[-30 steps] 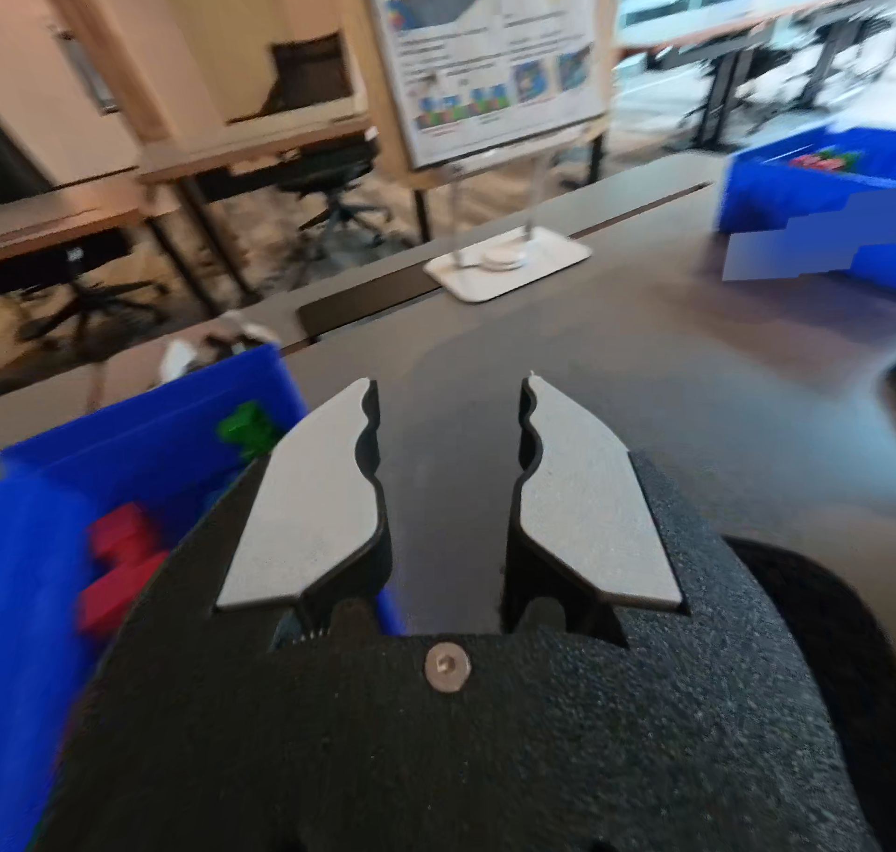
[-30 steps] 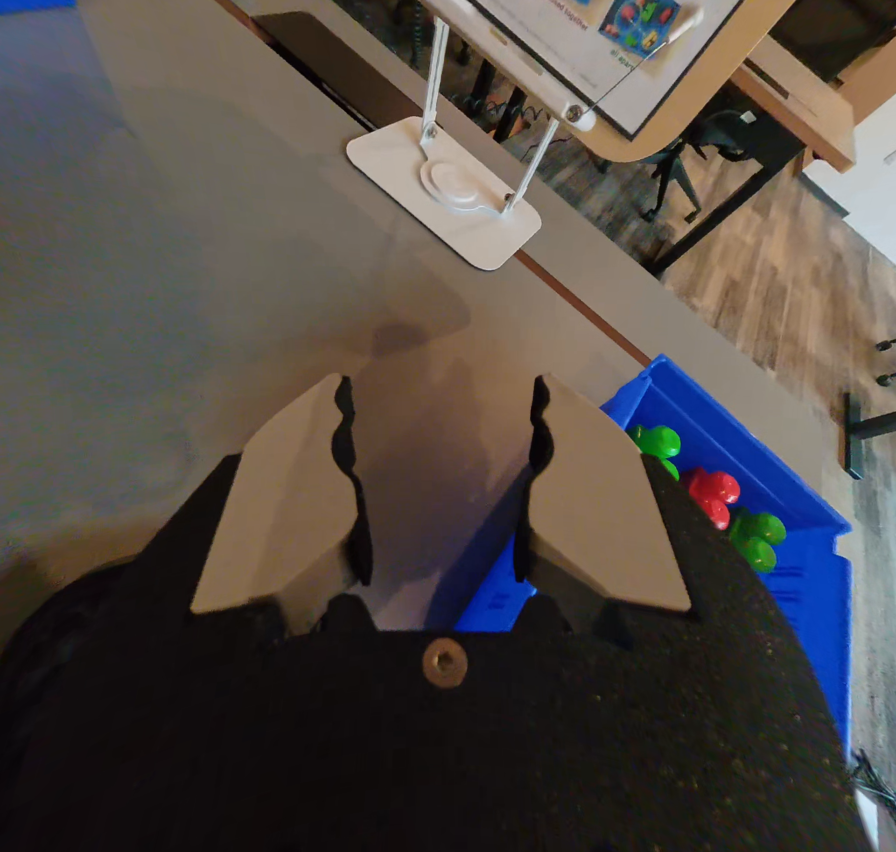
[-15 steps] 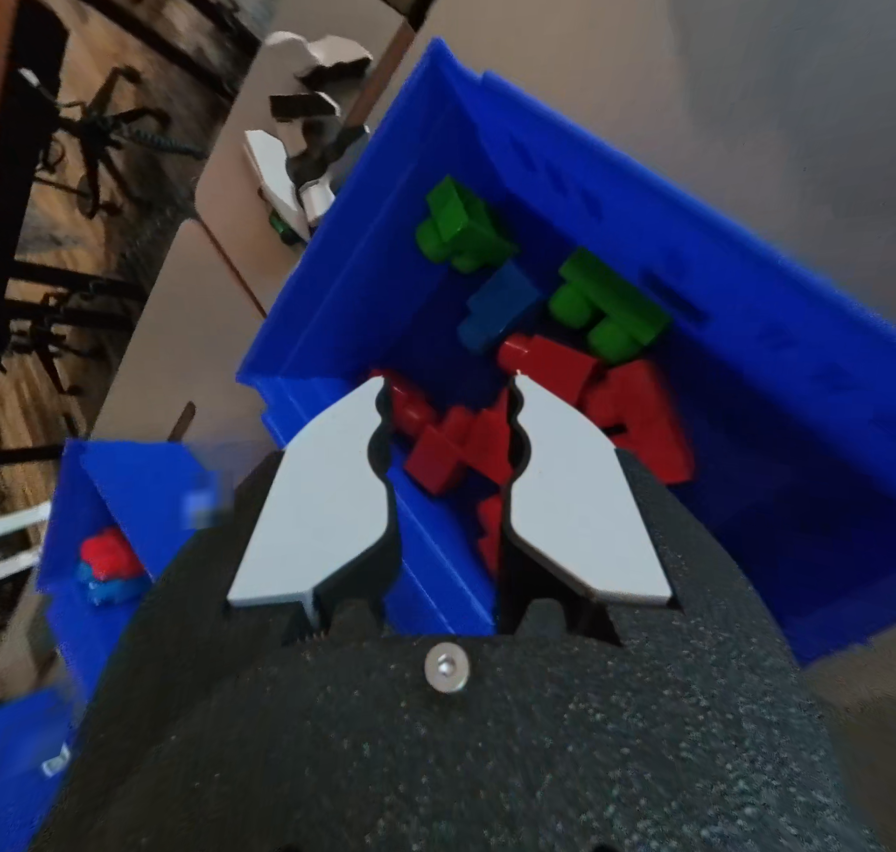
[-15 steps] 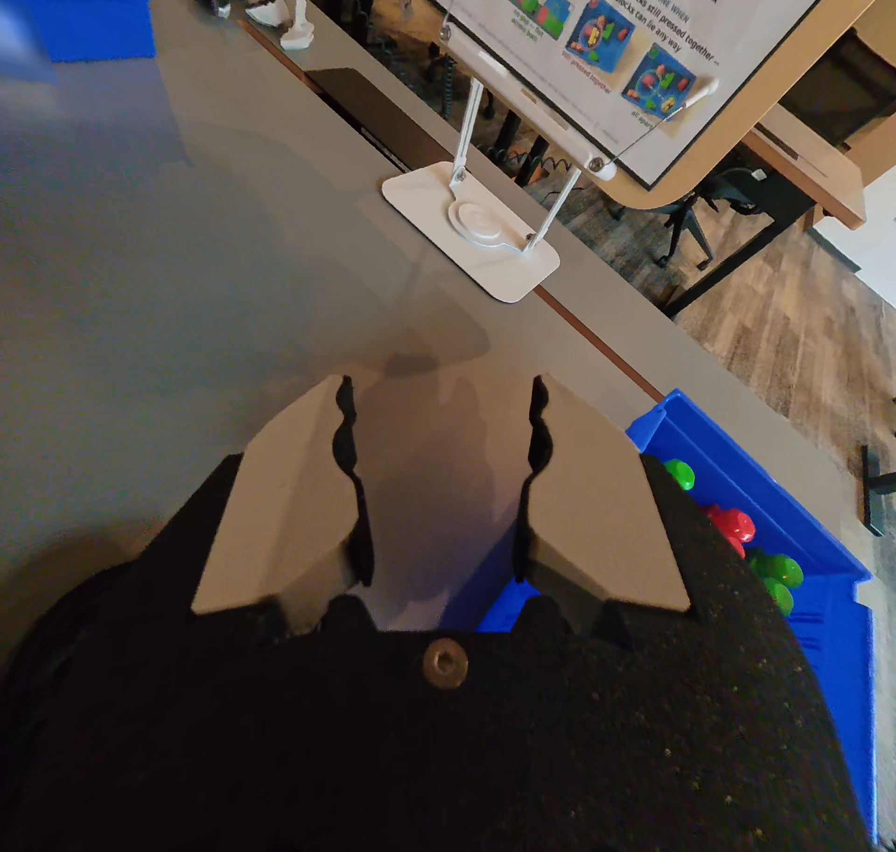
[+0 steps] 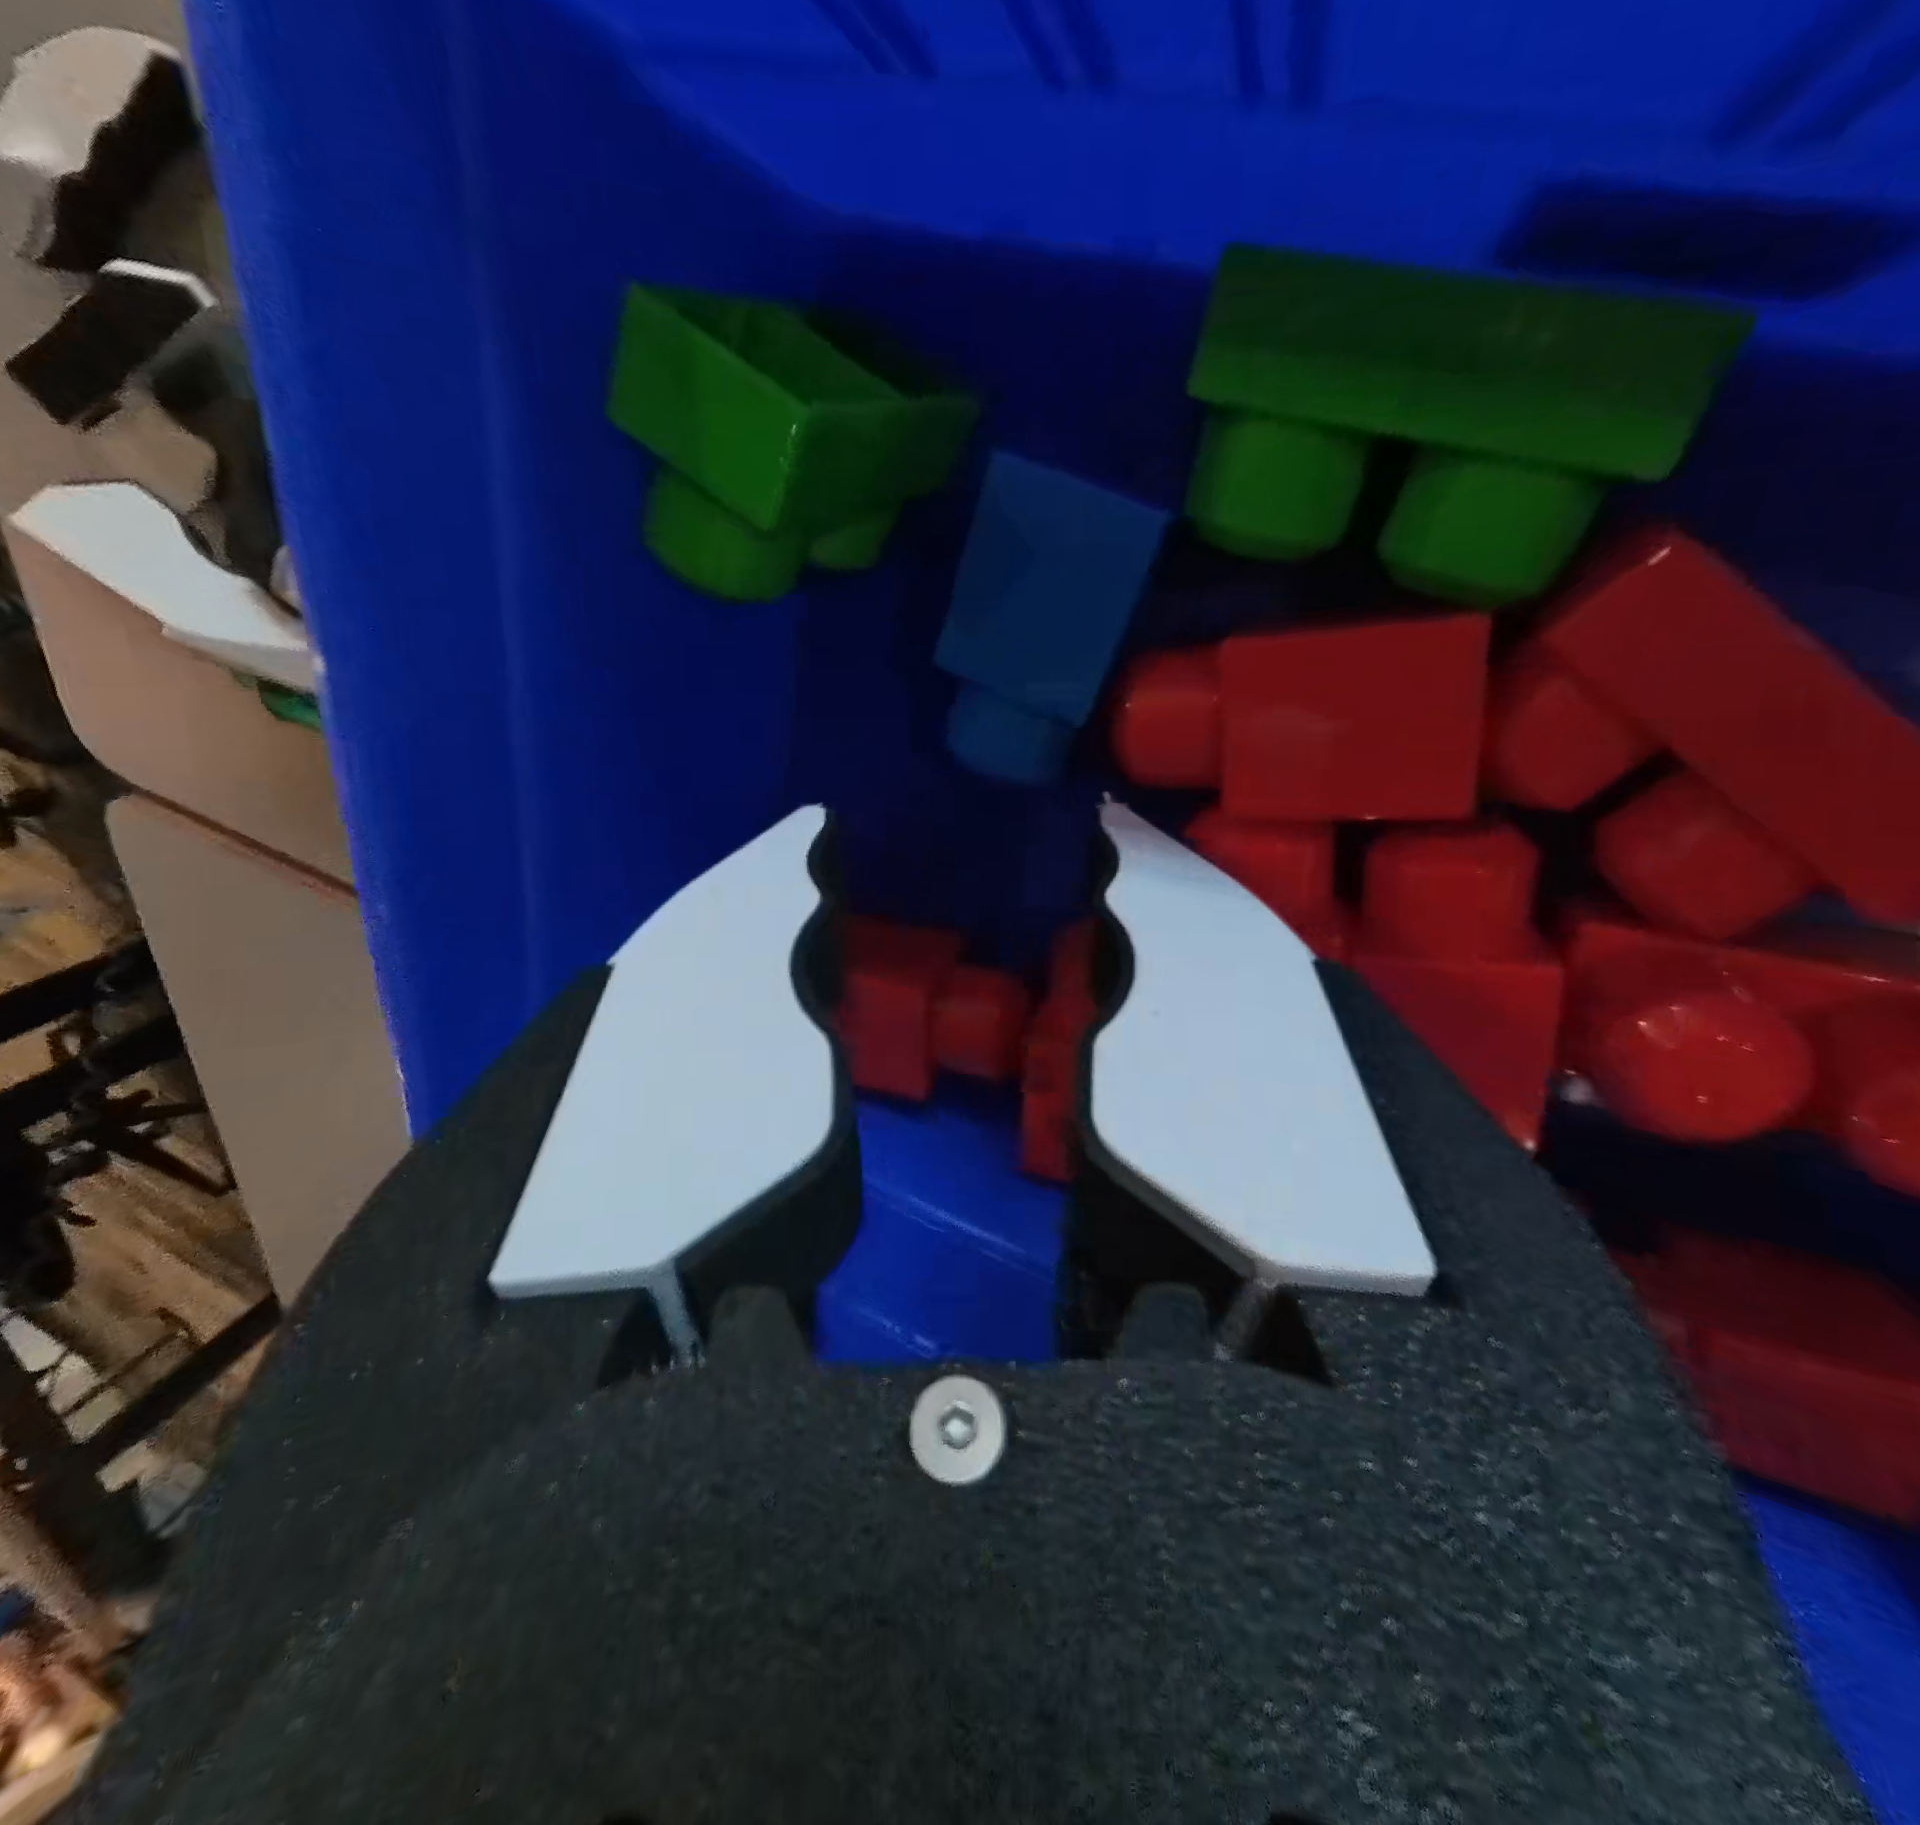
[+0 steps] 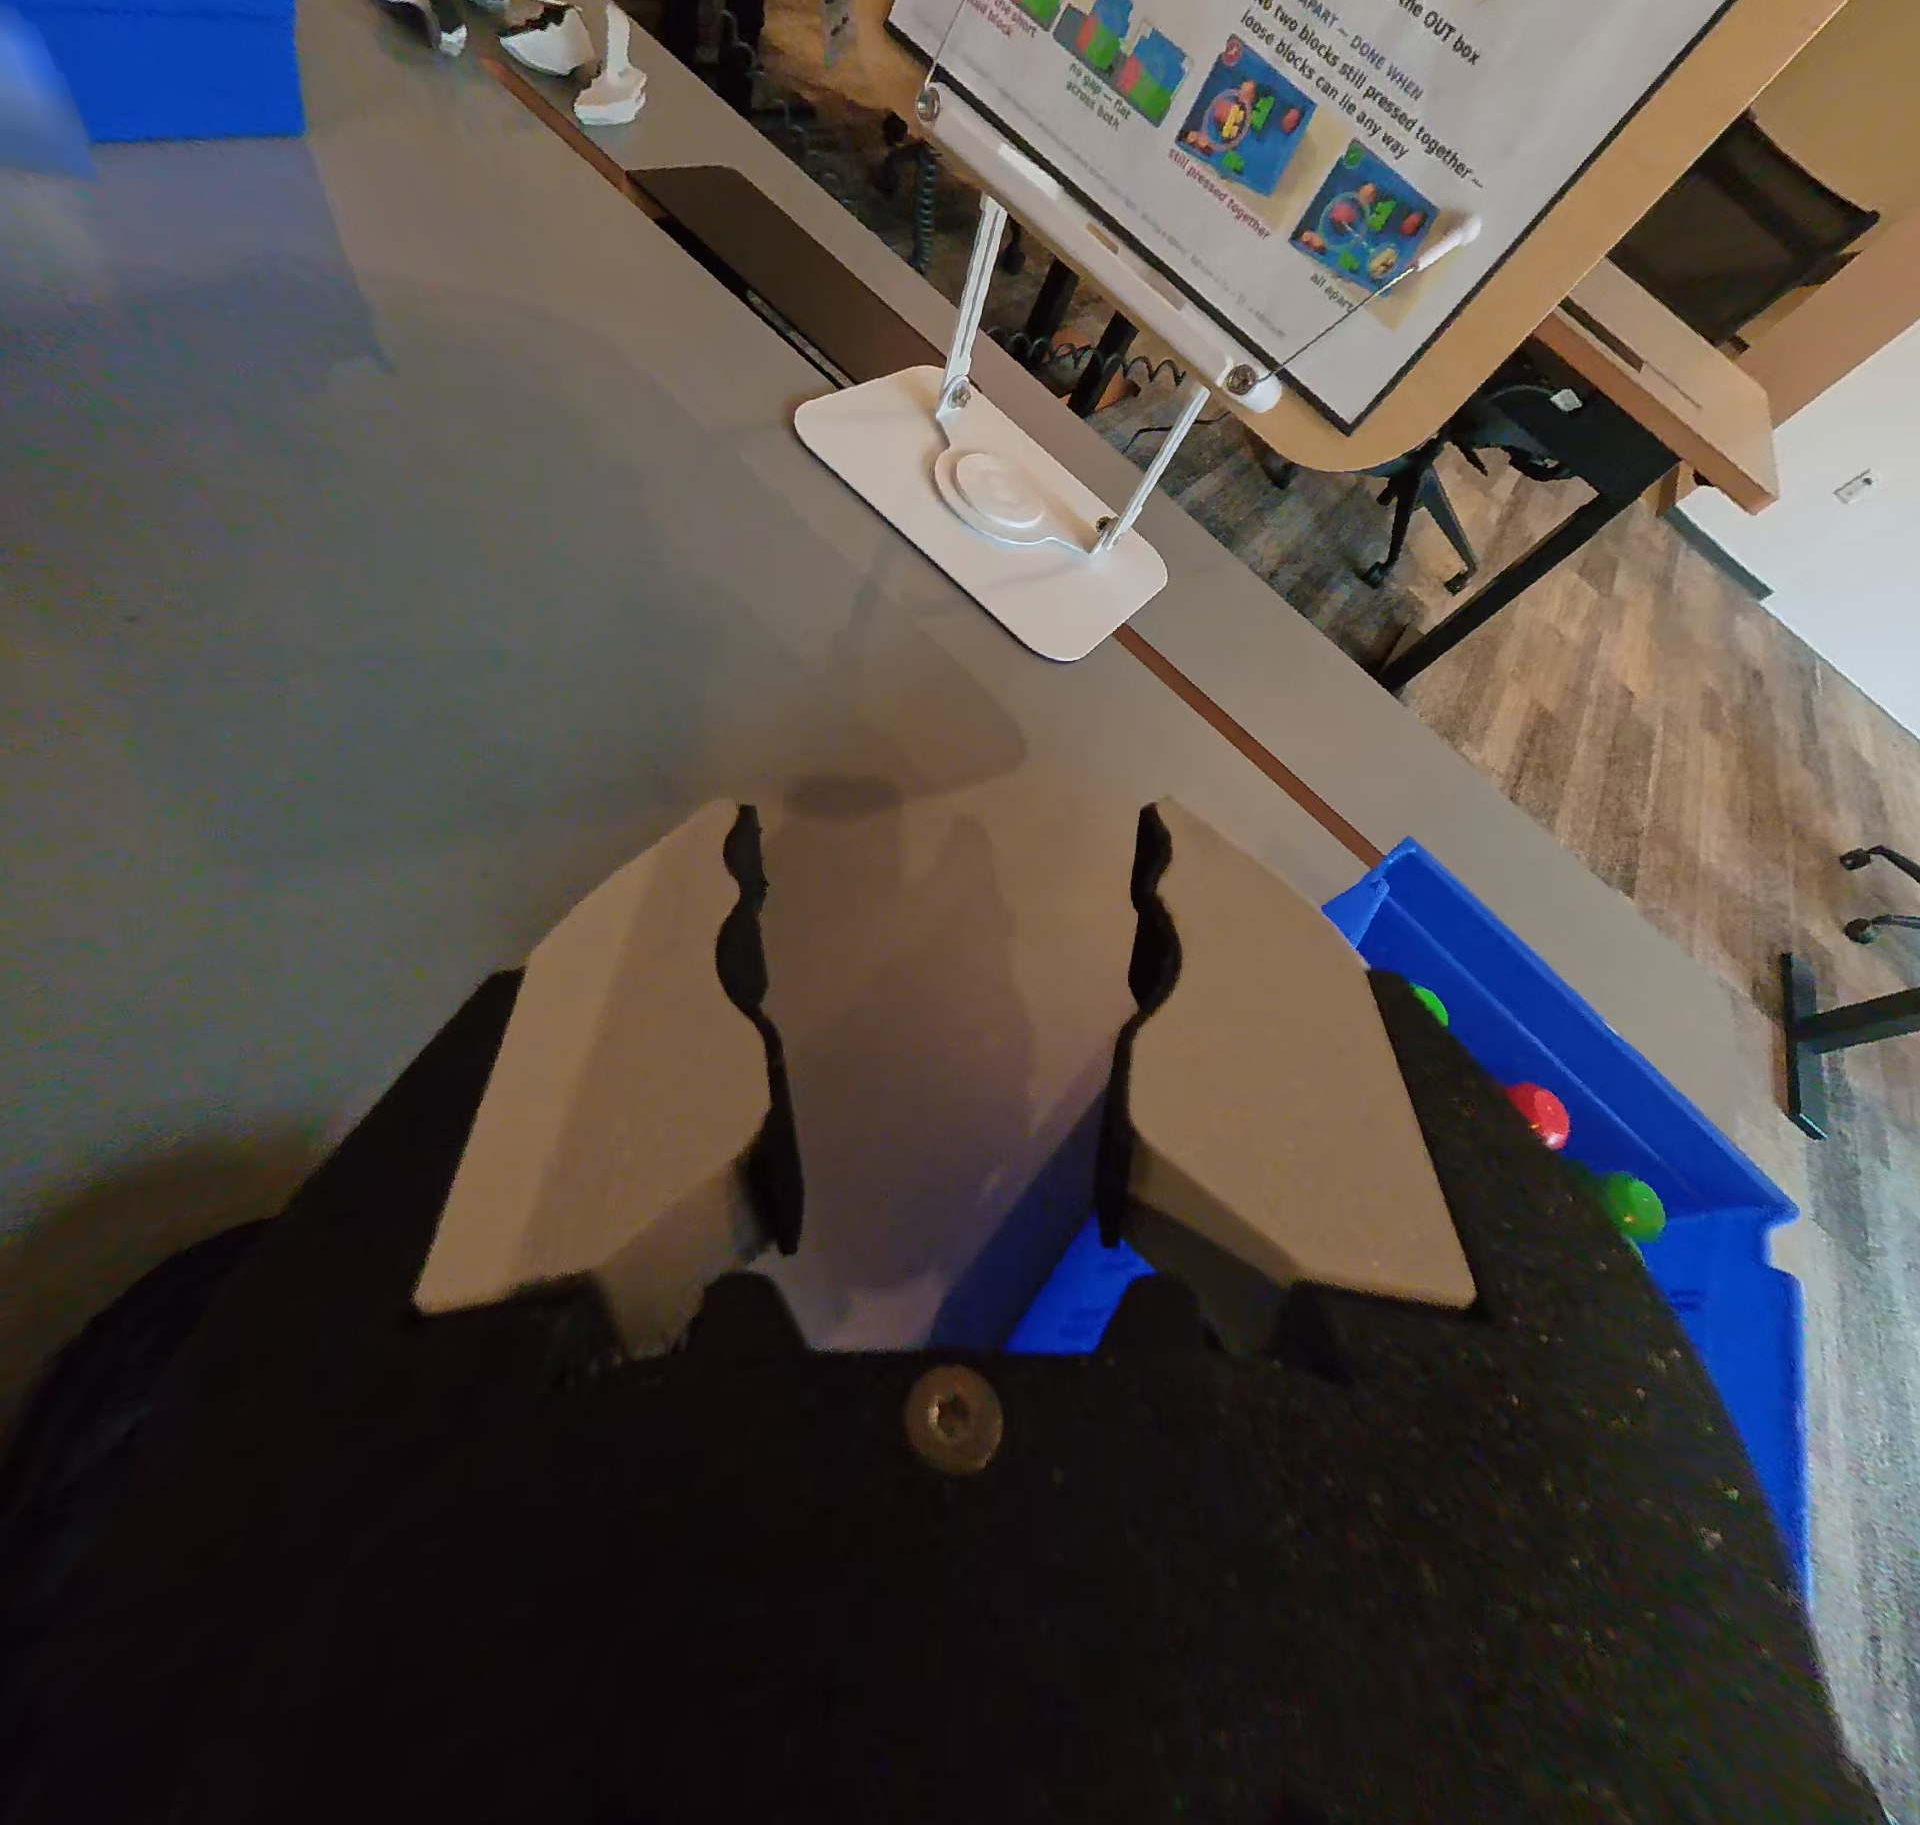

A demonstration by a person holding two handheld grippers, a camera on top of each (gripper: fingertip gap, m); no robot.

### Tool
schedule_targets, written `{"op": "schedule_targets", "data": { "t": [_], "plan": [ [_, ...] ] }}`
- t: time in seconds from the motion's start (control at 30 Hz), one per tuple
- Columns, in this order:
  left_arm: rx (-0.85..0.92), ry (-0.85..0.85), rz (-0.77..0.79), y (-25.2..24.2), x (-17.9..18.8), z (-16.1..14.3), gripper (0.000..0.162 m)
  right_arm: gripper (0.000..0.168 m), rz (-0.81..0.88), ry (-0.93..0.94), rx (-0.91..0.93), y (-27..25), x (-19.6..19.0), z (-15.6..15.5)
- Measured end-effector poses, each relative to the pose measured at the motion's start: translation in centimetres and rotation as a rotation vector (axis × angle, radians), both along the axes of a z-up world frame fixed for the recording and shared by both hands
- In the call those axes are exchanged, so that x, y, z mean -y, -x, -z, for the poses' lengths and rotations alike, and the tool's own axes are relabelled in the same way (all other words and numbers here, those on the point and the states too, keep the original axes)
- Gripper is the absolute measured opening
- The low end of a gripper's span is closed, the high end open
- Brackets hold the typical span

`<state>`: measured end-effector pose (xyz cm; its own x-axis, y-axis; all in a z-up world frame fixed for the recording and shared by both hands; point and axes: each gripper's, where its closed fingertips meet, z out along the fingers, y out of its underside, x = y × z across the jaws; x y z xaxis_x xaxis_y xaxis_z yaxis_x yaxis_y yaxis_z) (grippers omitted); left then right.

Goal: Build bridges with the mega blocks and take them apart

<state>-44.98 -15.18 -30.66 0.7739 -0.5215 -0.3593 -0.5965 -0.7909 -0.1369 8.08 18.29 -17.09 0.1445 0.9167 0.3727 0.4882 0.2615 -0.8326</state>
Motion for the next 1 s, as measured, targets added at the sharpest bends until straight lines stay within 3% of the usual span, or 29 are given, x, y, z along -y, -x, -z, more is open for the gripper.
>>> {"op": "schedule_targets", "data": {
  "t": [0.27,0.47,0.67,0.8,1.0],
  "plan": [
    [0.009,0.095,0.083,0.2,-0.5,2.0,0.038,0.069,0.031,-0.019,0.032,0.1,-0.5,0.4],
    [0.042,0.069,0.120,-0.6,-1.4,2.9,0.030,0.069,0.043,-0.025,0.055,0.1,-0.8,0.8],
    [0.073,0.057,0.069,-0.6,-1.0,3.5,0.029,0.069,0.035,-0.030,0.053,0.3,-0.5,0.7],
    [0.035,-0.002,0.026,-0.8,-0.4,1.2,0.029,0.069,-0.002,-0.028,0.065,0.7,0.1,0.9],
    [-0.046,-0.098,-0.005,-3.2,1.1,-4.7,0.028,0.068,-0.089,-0.015,0.067,1.4,1.8,0.9]
  ]
}}
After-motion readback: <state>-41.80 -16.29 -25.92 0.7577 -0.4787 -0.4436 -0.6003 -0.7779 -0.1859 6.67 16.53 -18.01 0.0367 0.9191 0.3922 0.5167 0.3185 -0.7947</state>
